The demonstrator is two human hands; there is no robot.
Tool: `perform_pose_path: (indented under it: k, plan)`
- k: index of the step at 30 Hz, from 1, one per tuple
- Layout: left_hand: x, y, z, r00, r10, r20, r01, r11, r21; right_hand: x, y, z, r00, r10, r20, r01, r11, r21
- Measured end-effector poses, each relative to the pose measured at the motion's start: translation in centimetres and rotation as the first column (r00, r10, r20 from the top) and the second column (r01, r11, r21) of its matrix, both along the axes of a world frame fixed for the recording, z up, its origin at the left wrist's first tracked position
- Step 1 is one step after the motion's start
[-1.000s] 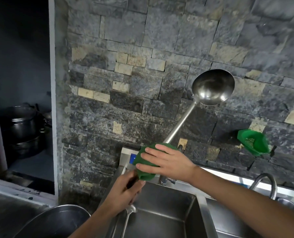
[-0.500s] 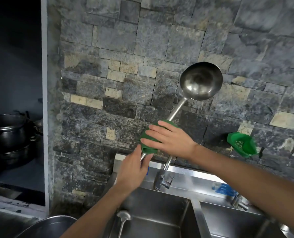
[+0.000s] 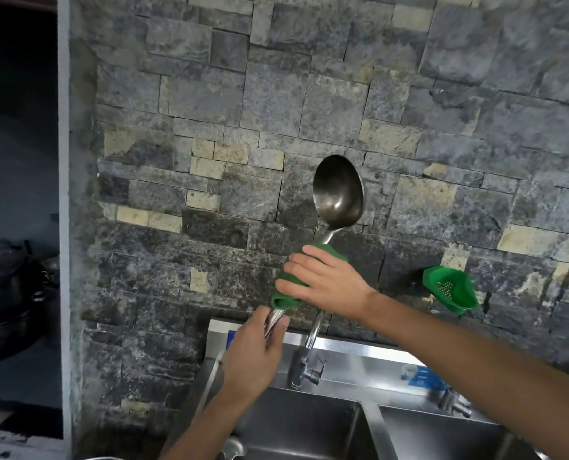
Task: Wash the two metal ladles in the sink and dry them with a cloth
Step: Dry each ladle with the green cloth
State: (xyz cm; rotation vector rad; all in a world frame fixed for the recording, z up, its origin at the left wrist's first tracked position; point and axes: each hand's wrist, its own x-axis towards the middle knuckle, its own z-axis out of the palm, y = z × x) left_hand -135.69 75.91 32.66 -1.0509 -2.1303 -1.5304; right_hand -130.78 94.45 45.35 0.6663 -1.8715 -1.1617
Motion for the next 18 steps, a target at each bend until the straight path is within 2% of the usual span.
perform_pose_path:
  k: [1,3,4,6,7,8,9,14,18]
  plan:
    - [0.1,0.1,0.2,1.000,-0.023,0.012,0.023,1.000,0.015,-0.1,-0.3,-0.2,1.000,0.019,0.007,-0.019,1.000,0.001]
    - [0.4,-0.2,0.3,0.975,-0.191,0.111,0.179,0.978,0.108,-0.1,-0.2,-0.2,0.999,0.050,0.021,-0.050,0.999,0.010]
    - [0.6,-0.5,0.3,0.924,-0.314,0.219,0.275,0.943,0.189,-0.1,-0.1,-0.1,0.998,0.058,0.018,-0.058,0.998,0.022]
    - [0.6,-1.4,0.4,0.712,-0.521,0.471,0.409,0.853,0.325,-0.1,0.3,-0.1,0.999,0.053,0.010,-0.053,0.998,0.034]
    - [0.5,-1.8,0.5,0.624,-0.572,0.532,0.456,0.820,0.346,-0.1,0.5,-0.1,0.999,0.048,0.007,-0.048,0.998,0.033]
    - [0.3,-2.0,0.4,0.597,-0.587,0.547,0.494,0.806,0.326,-0.3,0.6,-0.2,0.999,0.042,0.008,-0.043,0.999,0.027]
    - [0.2,-2.1,0.6,0.606,-0.583,0.541,0.514,0.806,0.293,-0.4,0.7,-0.3,0.999,0.037,0.008,-0.037,0.999,0.020]
    - [-0.1,-0.3,2.5,0.859,-0.391,0.330,0.350,0.920,0.177,-1.0,0.6,-0.9,1.000,-0.015,0.013,0.015,1.000,0.015]
    - [-0.2,1.2,3.3,0.894,-0.341,0.290,0.300,0.937,0.177,-1.5,0.8,-0.7,0.997,-0.072,0.012,0.072,0.997,0.038]
